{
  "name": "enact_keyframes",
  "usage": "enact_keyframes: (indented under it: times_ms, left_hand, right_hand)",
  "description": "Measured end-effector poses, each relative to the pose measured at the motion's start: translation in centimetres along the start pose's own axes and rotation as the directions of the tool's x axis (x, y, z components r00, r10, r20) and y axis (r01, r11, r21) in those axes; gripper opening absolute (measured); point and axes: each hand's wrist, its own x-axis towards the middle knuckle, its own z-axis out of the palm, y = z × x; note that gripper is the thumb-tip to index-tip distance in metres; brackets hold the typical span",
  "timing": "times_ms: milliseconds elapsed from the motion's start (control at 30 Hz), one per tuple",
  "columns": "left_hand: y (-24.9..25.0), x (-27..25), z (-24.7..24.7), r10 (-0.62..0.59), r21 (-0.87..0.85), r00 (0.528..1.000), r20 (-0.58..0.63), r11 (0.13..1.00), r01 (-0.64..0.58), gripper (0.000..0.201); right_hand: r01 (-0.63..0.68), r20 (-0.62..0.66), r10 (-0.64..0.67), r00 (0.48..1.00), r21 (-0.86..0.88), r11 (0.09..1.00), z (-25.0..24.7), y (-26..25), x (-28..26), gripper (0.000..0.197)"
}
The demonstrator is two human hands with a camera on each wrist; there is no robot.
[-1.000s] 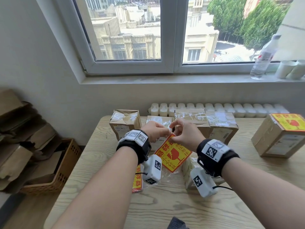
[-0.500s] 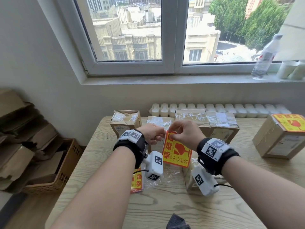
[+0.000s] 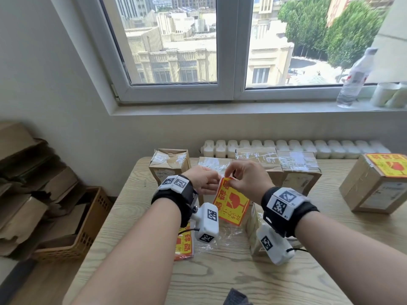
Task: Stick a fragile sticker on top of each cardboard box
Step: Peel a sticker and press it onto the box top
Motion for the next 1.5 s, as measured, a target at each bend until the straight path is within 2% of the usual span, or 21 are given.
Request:
enact_keyframes:
  times_ms: [133,233,367,500,600,733,867,1033,1233,1333,1433,1500]
  left_hand:
    - [-0.4,0.1,0.0,0.052,-0.015,0.999,0.003,0.999,-0.052,0.01]
    - [-0.3,-0.1,-0.2,0.108,-0.024,0.994,0.029,0.994,-0.107,0.02]
    - [-0.3,-0.5,-0.5,0.116,-0.024,0.99,0.079,0.993,-0.114,0.026]
    - [-0.7,-0.5,-0.7,0.15,0.074,0.988,0.044,0.985,-0.153,0.027]
    - [-1.3,-0.3,-1.2,0.181,0.121,0.983,0.011,0.976,-0.181,0.014]
    - [-2.2,-0.2,-2.2,0.177,0.091,0.983,-0.046,0.981,-0.172,0.022]
    - [-3.4,-0.4,-4.7,0.14,0.082,0.982,-0.125,0.988,-0.131,0.024]
    - [-5.3,-0.7,-8.3,0.044,0.027,0.97,-0.238,0.999,-0.038,0.027]
    - [-8.7,0.1,-12.2,-0.083,0.015,0.907,-0.414,0.995,0.098,0.026]
    - [-10.2,1.2,-14.2,-0.149,0.044,0.863,-0.482,0.98,0.193,0.02]
    - [-11.7,2.7,-16.0,-0.189,0.059,0.832,-0.521,0.965,0.256,0.015]
    - [-12.6,4.1,-16.6,-0.179,0.094,0.827,-0.533,0.959,0.268,0.023]
  right_hand:
    - [-0.005,0.0,0.005,1.0,-0.008,1.0,0.1,0.1,0.1,0.03]
    - [-0.002,-0.012,0.002,1.0,0.013,1.0,0.1,0.3,0.0,0.037]
    - [-0.017,-0.009,0.017,1.0,0.075,0.997,0.0,0.5,-0.3,0.036]
    - [-0.015,-0.006,0.016,1.0,0.141,0.99,0.2,0.3,-0.4,0.034]
    - [-0.032,0.016,0.029,0.999,0.176,0.984,0.4,-0.2,-0.3,0.025]
    - [-0.072,0.017,0.07,0.997,0.176,0.982,0.8,-0.6,-0.2,0.02]
    - [-0.155,0.017,0.155,0.988,0.218,0.964,1.2,-1.0,0.1,0.018]
    - [-0.233,0.043,0.23,0.972,0.269,0.934,2.4,-1.4,0.5,0.031]
    - [-0.317,0.056,0.313,0.948,0.257,0.913,5.2,-1.6,0.9,0.045]
    - [-0.366,0.071,0.36,0.93,0.243,0.898,6.2,-1.4,0.9,0.053]
    - [-0.411,0.065,0.408,0.911,0.235,0.881,6.9,-1.2,1.1,0.06]
    - [-0.431,0.057,0.43,0.901,0.231,0.872,7.3,-0.9,1.2,0.063]
